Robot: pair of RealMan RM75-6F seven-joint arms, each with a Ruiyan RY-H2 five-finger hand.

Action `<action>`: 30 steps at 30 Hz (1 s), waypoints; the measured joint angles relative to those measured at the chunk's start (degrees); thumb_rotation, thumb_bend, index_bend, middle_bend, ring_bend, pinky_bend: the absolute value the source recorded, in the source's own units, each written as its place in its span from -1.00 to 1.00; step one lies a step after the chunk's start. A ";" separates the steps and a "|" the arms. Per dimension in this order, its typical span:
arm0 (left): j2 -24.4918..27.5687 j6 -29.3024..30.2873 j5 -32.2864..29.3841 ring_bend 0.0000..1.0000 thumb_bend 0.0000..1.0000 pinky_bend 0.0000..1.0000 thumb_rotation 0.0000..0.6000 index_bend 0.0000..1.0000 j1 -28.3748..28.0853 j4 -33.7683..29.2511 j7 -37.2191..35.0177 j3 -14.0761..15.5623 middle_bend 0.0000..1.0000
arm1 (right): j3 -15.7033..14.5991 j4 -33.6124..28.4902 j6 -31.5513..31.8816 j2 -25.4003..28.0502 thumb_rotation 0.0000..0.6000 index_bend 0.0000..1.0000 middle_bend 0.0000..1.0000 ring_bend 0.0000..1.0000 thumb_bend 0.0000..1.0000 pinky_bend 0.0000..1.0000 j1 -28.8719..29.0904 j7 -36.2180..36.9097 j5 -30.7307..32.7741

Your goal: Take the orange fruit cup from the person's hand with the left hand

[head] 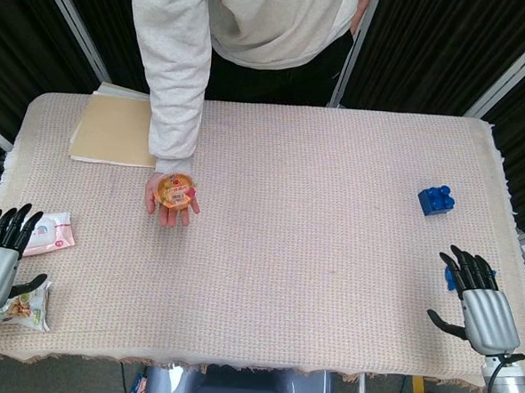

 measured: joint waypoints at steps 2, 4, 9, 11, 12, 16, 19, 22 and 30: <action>0.03 -0.02 -0.02 -1.00 -0.67 -1.00 1.00 -1.00 0.00 -0.03 0.01 0.00 -1.00 | 0.00 -0.02 0.02 0.01 1.00 -0.82 -1.00 -1.00 -0.77 -1.00 -0.01 -0.02 0.00; 0.06 -0.03 0.01 -1.00 -0.67 -1.00 1.00 -1.00 0.01 -0.06 0.04 0.02 -1.00 | -0.02 -0.07 -0.02 0.02 1.00 -0.82 -1.00 -1.00 -0.76 -1.00 -0.02 0.00 0.02; 0.00 0.01 0.00 -1.00 -0.67 -1.00 1.00 -1.00 0.05 0.01 0.02 0.02 -1.00 | -0.03 -0.08 -0.06 0.00 1.00 -0.82 -1.00 -1.00 -0.76 -1.00 -0.01 0.02 0.03; 0.00 -0.11 -0.09 -1.00 -0.67 -1.00 1.00 -1.00 0.01 0.02 -0.03 -0.01 -1.00 | -0.02 -0.11 -0.12 -0.03 1.00 -0.82 -1.00 -1.00 -0.76 -1.00 0.02 -0.05 0.06; 0.02 -0.19 -0.14 -1.00 -0.66 -1.00 1.00 -1.00 -0.02 0.01 -0.05 -0.01 -1.00 | -0.01 -0.13 -0.14 -0.03 1.00 -0.82 -1.00 -1.00 -0.76 -1.00 0.03 -0.07 0.08; 0.15 -0.77 -0.35 -1.00 -0.67 -1.00 1.00 -1.00 -0.20 -0.01 -0.13 0.01 -1.00 | 0.07 -0.18 -0.40 -0.09 1.00 -0.82 -1.00 -1.00 -0.77 -1.00 0.12 -0.22 0.36; 0.50 -1.58 -0.38 -1.00 -0.66 -1.00 1.00 -1.00 -0.51 -0.16 -0.18 0.13 -1.00 | 0.11 -0.22 -0.53 -0.14 1.00 -0.82 -1.00 -1.00 -0.76 -1.00 0.14 -0.37 0.57; 1.73 -3.26 -0.58 -1.00 -0.67 -1.00 1.00 -1.00 -1.21 -1.20 0.10 0.22 -1.00 | 0.20 -0.32 -0.72 -0.13 1.00 -0.82 -1.00 -1.00 -0.76 -1.00 0.19 -0.46 0.85; 8.97 -10.42 -4.54 -1.00 -0.67 -1.00 1.00 -1.00 -5.55 -11.10 5.26 -1.70 -1.00 | 0.17 -0.24 -0.97 -0.08 1.00 -0.82 -1.00 -1.00 -0.76 -1.00 0.31 -0.29 0.83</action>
